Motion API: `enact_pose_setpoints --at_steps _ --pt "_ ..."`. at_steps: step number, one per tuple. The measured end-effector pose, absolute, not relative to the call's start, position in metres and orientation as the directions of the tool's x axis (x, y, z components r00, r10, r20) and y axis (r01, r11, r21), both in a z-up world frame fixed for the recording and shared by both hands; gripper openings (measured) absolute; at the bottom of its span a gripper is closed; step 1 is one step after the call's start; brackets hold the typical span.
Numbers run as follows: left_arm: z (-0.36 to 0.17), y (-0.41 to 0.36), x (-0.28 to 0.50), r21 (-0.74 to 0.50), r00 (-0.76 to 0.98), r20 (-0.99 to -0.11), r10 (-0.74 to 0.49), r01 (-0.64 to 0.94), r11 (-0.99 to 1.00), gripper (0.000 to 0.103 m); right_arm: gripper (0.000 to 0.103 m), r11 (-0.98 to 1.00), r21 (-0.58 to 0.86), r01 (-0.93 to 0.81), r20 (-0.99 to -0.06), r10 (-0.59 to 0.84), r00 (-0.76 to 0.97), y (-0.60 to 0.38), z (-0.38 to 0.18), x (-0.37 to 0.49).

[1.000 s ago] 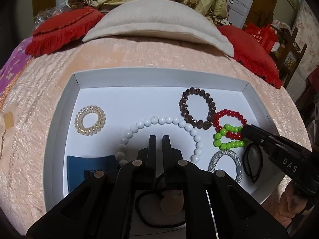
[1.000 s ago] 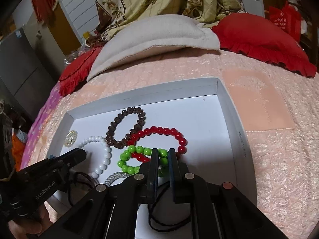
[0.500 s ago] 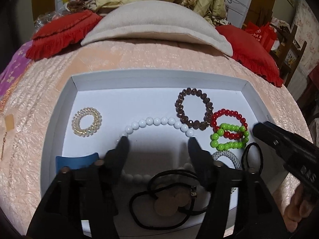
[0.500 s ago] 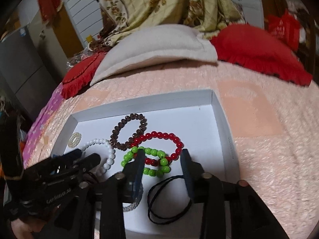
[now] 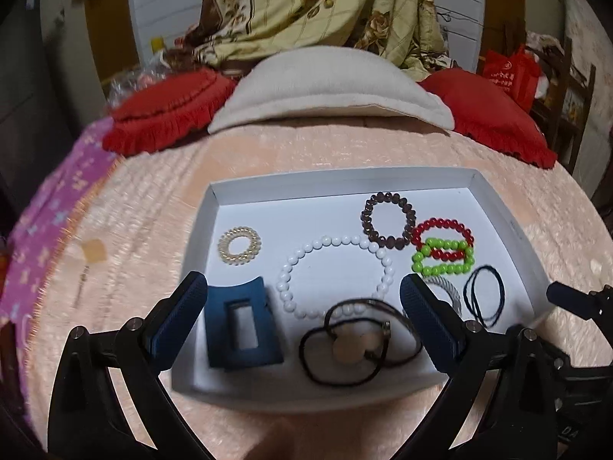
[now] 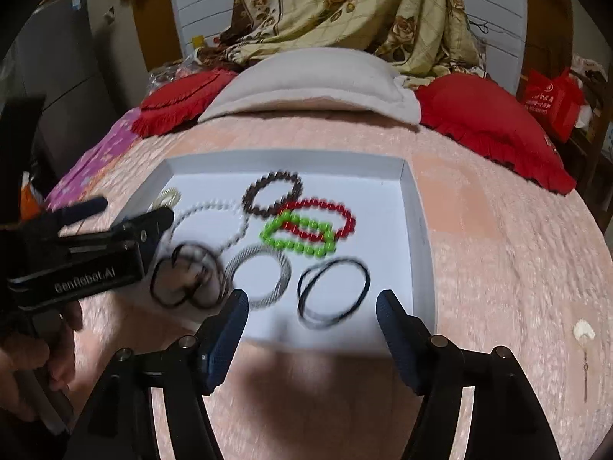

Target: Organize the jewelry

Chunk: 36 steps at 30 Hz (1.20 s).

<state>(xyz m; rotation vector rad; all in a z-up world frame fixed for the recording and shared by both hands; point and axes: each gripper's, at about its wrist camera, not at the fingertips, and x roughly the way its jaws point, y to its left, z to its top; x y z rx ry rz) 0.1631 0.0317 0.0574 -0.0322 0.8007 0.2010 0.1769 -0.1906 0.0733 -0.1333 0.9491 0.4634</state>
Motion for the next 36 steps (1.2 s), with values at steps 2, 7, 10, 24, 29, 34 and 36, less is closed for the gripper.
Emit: enact_pose_setpoints --at_steps 2,7,10,24,29,34,36 --pt "0.061 0.03 0.154 0.056 0.685 -0.707 0.174 -0.191 0.98 0.101 0.067 0.893 0.08 -0.443 -0.813 0.315 0.489 -0.192 0.073 0.166" --pt "0.072 0.024 0.12 0.03 0.718 -0.676 0.168 -0.201 0.979 0.101 0.069 0.89 0.043 -0.455 -0.812 0.296 0.504 -0.197 0.079 0.14" --pt "0.074 0.017 0.104 0.013 0.735 -0.662 0.15 -0.189 0.982 0.102 0.069 0.892 0.007 -0.451 -0.812 0.268 0.518 -0.203 0.081 0.13" --pt "0.056 0.008 0.09 -0.027 0.697 -0.708 0.111 -0.183 0.983 0.102 0.07 0.896 -0.016 -0.445 -0.811 0.248 0.53 -0.205 0.085 0.121" --pt "0.051 0.012 0.096 -0.005 0.682 -0.719 0.134 -0.198 0.98 0.102 0.07 0.896 -0.027 -0.443 -0.812 0.239 0.532 -0.203 0.083 0.122" --pt "0.048 0.013 0.097 0.01 0.668 -0.73 0.145 -0.202 0.979 0.102 0.07 0.907 -0.011 -0.421 -0.806 0.241 0.54 -0.208 0.086 0.126" --pt "0.047 0.012 0.096 0.013 0.667 -0.731 0.143 -0.195 0.981 0.102 0.07 0.907 -0.008 -0.42 -0.807 0.242 0.539 -0.208 0.085 0.126"
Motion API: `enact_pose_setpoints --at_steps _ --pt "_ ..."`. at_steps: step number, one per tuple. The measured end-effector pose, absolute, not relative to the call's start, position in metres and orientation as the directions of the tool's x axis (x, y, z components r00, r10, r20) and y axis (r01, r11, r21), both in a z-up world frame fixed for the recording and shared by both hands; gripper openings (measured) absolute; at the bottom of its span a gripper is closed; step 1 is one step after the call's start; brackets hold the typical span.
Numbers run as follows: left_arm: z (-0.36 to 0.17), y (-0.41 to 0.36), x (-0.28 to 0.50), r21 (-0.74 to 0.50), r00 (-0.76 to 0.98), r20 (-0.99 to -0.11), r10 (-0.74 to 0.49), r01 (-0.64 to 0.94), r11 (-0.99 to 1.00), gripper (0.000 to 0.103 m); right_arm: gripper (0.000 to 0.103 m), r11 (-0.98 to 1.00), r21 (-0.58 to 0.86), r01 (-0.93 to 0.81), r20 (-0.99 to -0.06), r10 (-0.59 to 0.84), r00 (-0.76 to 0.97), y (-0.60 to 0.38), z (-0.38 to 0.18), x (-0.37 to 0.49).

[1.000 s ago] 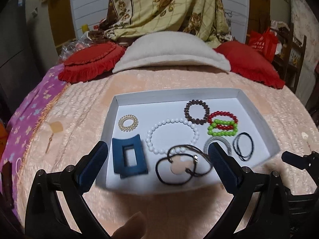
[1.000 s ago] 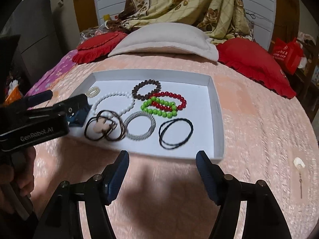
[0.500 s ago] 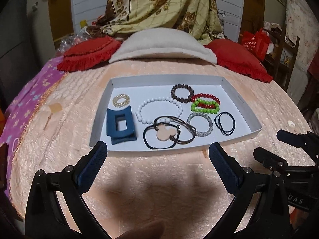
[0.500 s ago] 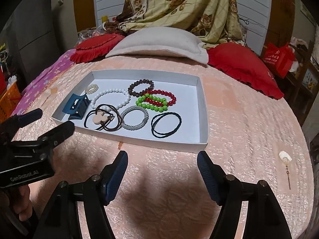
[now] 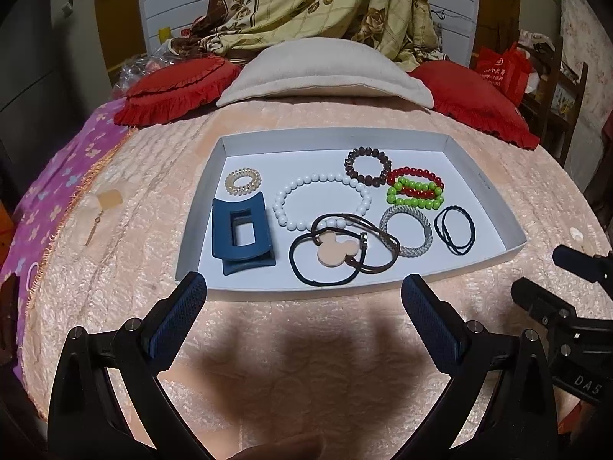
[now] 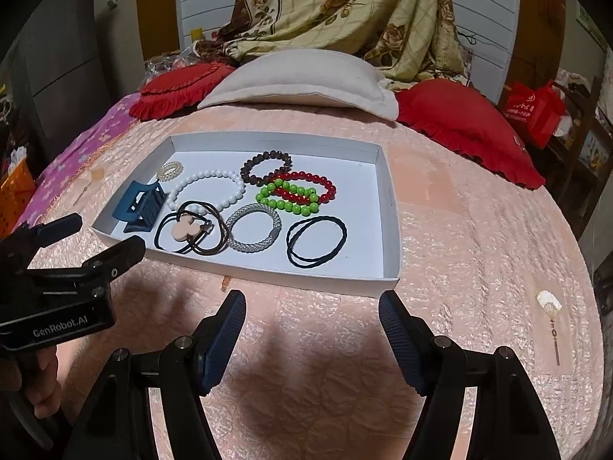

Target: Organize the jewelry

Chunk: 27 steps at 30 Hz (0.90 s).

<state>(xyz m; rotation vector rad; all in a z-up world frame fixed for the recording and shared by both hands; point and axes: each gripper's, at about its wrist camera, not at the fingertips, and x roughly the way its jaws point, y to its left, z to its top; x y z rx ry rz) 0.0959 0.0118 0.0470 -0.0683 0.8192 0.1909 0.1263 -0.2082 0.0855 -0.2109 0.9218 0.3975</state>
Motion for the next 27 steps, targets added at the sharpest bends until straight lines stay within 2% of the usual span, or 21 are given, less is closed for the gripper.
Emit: enact_pose_setpoints --at_steps 27 --pt "0.047 0.0169 0.0955 -0.011 0.657 -0.744 0.126 -0.201 0.98 0.102 0.07 0.907 0.025 -0.421 -0.798 0.272 0.538 -0.208 0.0876 0.1271"
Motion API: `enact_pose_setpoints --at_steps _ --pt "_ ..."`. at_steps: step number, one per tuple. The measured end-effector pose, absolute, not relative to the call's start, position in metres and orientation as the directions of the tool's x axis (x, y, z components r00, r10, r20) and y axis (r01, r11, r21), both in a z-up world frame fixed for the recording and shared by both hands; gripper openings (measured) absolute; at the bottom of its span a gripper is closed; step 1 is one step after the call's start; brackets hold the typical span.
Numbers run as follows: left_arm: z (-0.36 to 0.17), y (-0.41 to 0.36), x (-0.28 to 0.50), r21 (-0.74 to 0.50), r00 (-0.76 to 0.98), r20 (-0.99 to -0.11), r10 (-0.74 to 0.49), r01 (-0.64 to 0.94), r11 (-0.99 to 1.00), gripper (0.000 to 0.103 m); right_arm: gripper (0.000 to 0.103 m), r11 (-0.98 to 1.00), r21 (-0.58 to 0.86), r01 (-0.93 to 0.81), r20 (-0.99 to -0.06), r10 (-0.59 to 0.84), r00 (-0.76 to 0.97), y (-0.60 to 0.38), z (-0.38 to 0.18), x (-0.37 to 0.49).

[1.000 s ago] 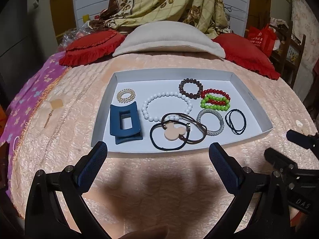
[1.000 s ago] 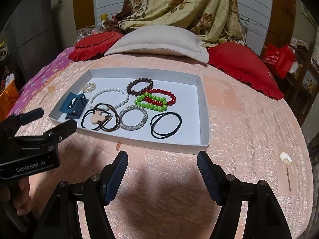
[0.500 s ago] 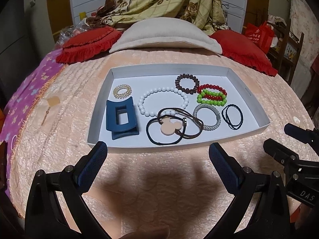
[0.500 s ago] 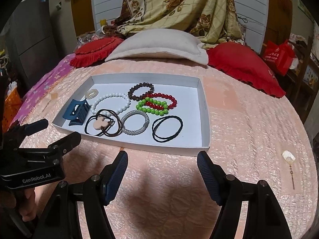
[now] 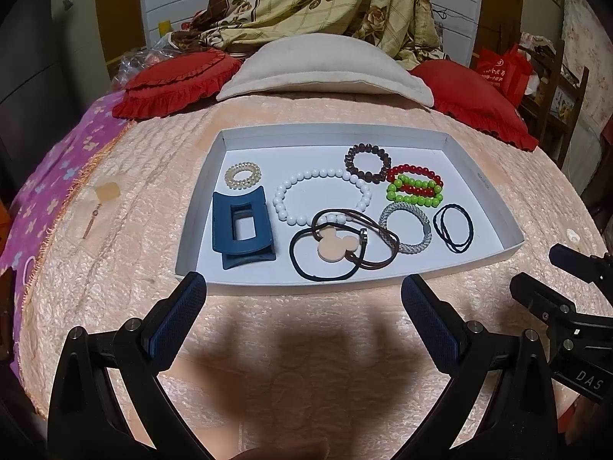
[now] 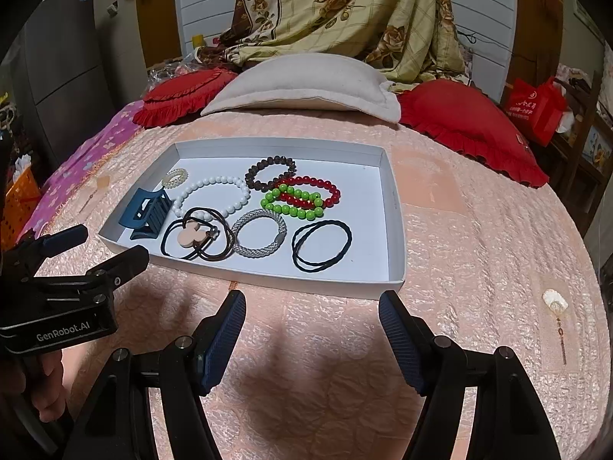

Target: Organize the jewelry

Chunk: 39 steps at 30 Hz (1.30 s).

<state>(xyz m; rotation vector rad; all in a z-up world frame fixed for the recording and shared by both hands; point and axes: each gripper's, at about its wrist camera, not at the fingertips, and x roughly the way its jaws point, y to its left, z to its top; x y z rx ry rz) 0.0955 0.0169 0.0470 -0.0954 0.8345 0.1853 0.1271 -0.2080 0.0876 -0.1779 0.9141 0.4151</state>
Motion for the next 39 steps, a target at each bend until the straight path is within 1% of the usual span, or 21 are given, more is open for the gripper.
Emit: enact_pose_setpoints --at_steps 39 --pt "0.0493 0.0183 0.0951 -0.021 0.657 -0.744 0.124 -0.207 0.978 0.102 0.07 0.904 0.025 -0.426 -0.798 0.275 0.537 -0.2052 0.0862 0.1259"
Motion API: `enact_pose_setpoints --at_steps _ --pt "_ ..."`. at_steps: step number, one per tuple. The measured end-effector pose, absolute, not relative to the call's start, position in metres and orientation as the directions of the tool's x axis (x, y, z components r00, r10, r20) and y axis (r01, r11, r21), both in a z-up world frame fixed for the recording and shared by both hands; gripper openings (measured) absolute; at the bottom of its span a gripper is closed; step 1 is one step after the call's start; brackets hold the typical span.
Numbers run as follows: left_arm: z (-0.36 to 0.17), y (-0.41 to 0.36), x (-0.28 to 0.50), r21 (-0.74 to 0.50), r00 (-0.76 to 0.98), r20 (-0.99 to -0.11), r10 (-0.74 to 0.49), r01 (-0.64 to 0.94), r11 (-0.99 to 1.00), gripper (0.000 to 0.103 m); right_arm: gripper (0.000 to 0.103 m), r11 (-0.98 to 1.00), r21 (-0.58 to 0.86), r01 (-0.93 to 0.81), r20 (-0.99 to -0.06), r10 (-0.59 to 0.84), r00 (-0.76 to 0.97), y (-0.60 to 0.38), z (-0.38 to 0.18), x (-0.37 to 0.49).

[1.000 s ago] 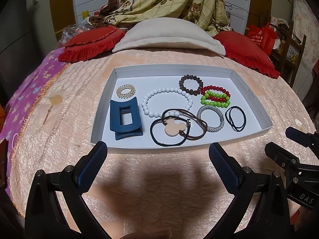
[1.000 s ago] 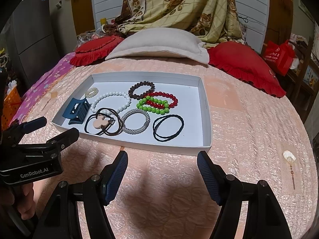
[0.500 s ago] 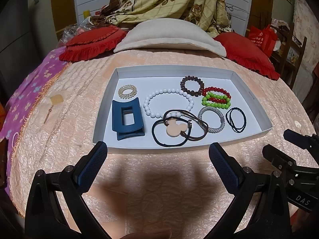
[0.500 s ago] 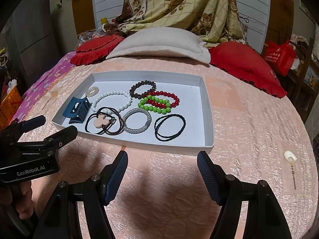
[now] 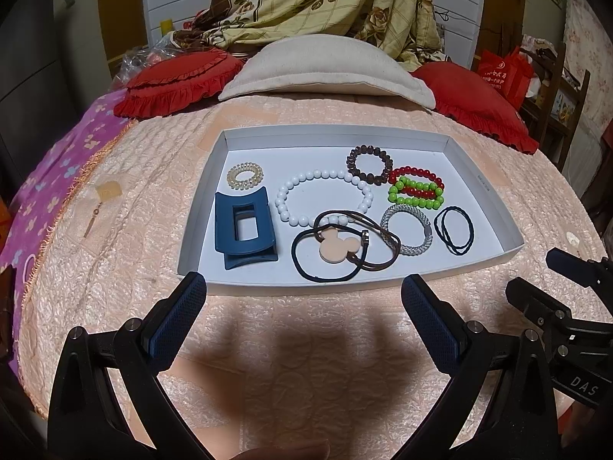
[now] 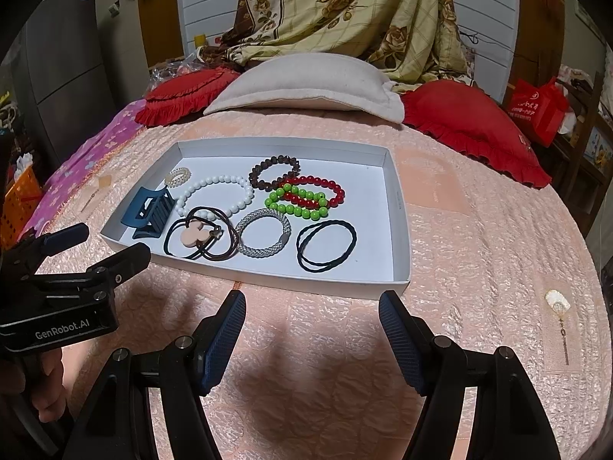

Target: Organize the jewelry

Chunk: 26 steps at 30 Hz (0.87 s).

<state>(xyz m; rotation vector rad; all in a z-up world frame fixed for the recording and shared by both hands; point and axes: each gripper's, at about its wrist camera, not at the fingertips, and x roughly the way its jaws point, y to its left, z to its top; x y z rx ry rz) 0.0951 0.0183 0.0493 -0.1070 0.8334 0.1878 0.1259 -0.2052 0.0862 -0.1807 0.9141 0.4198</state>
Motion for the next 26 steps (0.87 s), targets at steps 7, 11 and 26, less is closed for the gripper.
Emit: enact_pose_setpoints --at_steps 7,11,26 --pt "0.0493 0.0187 0.095 -0.02 0.657 -0.743 0.124 -0.207 0.978 0.102 0.07 0.904 0.024 -0.427 -0.798 0.275 0.537 -0.2053 0.0861 0.1258" --pt "0.0492 0.0188 0.095 -0.019 0.657 -0.744 0.124 -0.206 0.978 0.102 0.07 0.904 0.024 -0.428 -0.798 0.275 0.536 -0.2048 0.0856 0.1259" --pt "0.0519 0.0197 0.0932 -0.016 0.669 -0.731 0.134 -0.212 0.977 0.102 0.07 0.904 0.023 -0.428 -0.798 0.275 0.537 -0.2048 0.0855 0.126"
